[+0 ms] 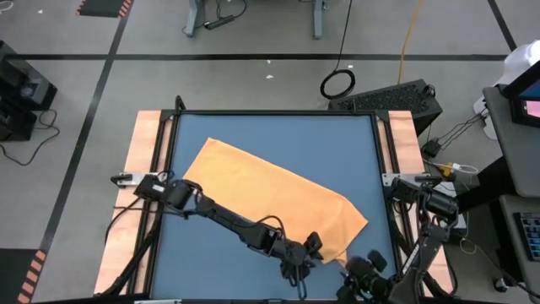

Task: Roll towel into tight, uniform cylinder
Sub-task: Fold the orange microfiber cloth

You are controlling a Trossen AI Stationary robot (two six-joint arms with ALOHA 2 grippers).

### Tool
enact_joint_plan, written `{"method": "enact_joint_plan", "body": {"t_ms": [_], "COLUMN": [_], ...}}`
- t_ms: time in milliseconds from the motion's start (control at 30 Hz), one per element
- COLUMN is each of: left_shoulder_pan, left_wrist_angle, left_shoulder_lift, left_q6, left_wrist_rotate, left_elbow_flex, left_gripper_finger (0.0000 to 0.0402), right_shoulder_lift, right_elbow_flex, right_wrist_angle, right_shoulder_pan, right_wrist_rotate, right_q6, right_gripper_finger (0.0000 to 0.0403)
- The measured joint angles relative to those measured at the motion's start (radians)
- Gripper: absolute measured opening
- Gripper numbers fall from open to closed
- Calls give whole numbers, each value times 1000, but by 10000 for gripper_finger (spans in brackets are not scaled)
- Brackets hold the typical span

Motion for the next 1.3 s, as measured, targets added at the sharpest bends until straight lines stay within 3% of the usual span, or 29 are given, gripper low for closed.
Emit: {"method": "enact_joint_plan", "body": {"t_ms": [167, 367, 467, 600, 700, 800, 1067, 1300], "left_shoulder_pan": [-7, 1, 16, 48, 75, 93, 93, 118], "left_wrist_angle": [81, 117, 114, 106, 109, 138, 172, -21], "left_shoulder_lift": [44, 61, 61, 61, 61, 42, -97, -206], "left_q6": [136, 262, 265, 262, 195, 130, -32, -381], "left_wrist_rotate": [-102, -128, -162, -179, -193, -194, -342, -320], "left_elbow_flex": [0, 1, 1, 1, 1, 0, 1, 3], "left_gripper_finger": [198, 192, 159, 77, 15, 11, 4, 6], "right_shoulder_lift": [18, 119, 159, 176, 175, 177, 176, 204], "right_elbow_flex": [-16, -28, -24, -22, -20, 2, 214, 415], "right_wrist_angle": [32, 32, 19, 9, -25, -86, -426, -337], "right_shoulder_pan": [30, 28, 16, 10, 7, -5, -61, -135], "right_wrist_rotate": [5, 9, 21, 54, 86, 74, -49, 34], "right_q6": [73, 124, 121, 107, 102, 65, -54, -425], "right_gripper_finger": [139, 155, 153, 117, 61, 12, 4, 6]}}
